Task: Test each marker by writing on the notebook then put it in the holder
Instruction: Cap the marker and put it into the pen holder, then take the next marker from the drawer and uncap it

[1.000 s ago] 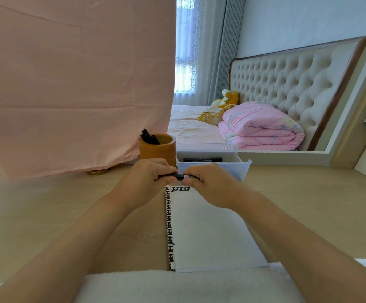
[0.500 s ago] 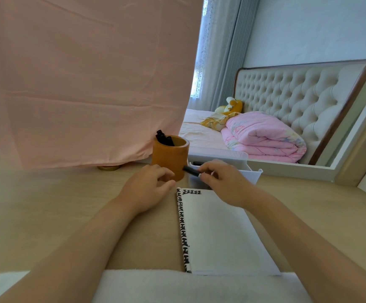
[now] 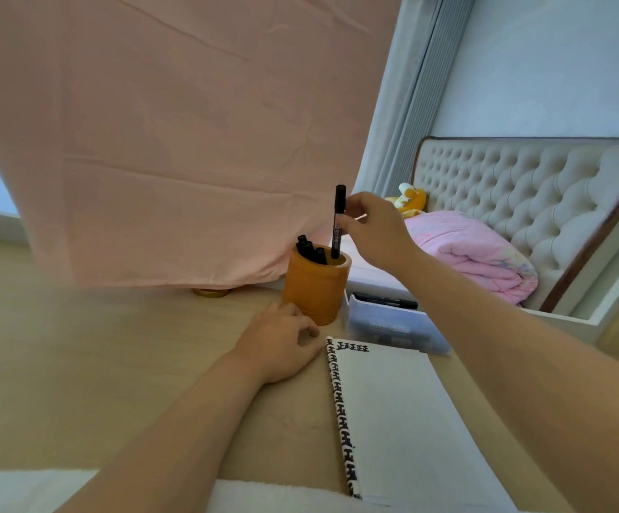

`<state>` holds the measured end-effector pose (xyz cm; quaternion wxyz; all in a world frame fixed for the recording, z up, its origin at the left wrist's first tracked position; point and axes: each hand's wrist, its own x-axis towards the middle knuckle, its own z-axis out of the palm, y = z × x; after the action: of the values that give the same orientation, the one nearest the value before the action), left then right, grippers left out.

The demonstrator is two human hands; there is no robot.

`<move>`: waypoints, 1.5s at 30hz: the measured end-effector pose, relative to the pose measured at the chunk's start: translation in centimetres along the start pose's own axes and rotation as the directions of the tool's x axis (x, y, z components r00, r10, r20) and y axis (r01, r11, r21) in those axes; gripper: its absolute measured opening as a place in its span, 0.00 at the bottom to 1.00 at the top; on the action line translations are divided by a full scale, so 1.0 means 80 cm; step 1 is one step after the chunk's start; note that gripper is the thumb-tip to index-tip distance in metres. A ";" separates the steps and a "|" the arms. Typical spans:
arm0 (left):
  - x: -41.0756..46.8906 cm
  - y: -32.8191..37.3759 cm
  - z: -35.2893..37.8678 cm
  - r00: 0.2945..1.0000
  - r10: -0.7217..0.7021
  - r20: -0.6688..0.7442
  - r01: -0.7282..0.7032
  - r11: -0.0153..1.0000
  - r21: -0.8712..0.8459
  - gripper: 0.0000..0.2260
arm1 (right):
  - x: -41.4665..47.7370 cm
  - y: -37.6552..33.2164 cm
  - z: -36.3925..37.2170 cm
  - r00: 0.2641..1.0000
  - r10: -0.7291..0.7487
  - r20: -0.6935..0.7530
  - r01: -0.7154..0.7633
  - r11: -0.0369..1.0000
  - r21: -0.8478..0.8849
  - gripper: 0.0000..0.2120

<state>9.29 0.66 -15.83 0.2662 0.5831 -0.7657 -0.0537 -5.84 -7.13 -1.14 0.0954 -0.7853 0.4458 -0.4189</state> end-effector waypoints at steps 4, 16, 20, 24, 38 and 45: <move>0.001 0.000 -0.001 1.000 -0.006 -0.012 0.006 1.000 -0.008 0.15 | 0.012 0.012 0.022 0.994 0.015 0.110 -0.004 0.995 -0.102 0.07; 0.000 0.003 -0.004 1.000 -0.024 -0.005 0.024 1.000 -0.017 0.14 | 0.000 0.044 0.006 0.954 0.137 0.266 -0.062 0.960 -0.273 0.13; 0.001 0.003 -0.004 1.000 -0.026 -0.006 0.026 1.000 -0.007 0.15 | -0.010 0.084 -0.011 0.910 0.290 0.297 -0.135 0.883 -0.450 0.13; 0.001 0.005 -0.003 1.000 -0.028 -0.013 0.028 1.000 0.006 0.13 | -0.022 0.109 -0.014 0.785 0.469 0.404 -0.133 0.765 -0.630 0.16; 0.005 0.006 0.001 0.999 -0.025 -0.021 0.025 0.999 0.037 0.11 | -0.015 0.109 -0.004 0.769 0.452 0.452 -0.022 0.725 -0.688 0.10; 0.007 0.004 0.002 0.999 -0.019 -0.046 0.020 0.999 0.026 0.12 | -0.037 0.082 -0.035 0.897 0.257 0.359 0.004 0.809 -0.588 0.13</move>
<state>8.79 0.19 -15.65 0.2753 0.5951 -0.7543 -0.0325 -12.73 -8.07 -4.49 -0.0234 -0.8161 0.5722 -0.0774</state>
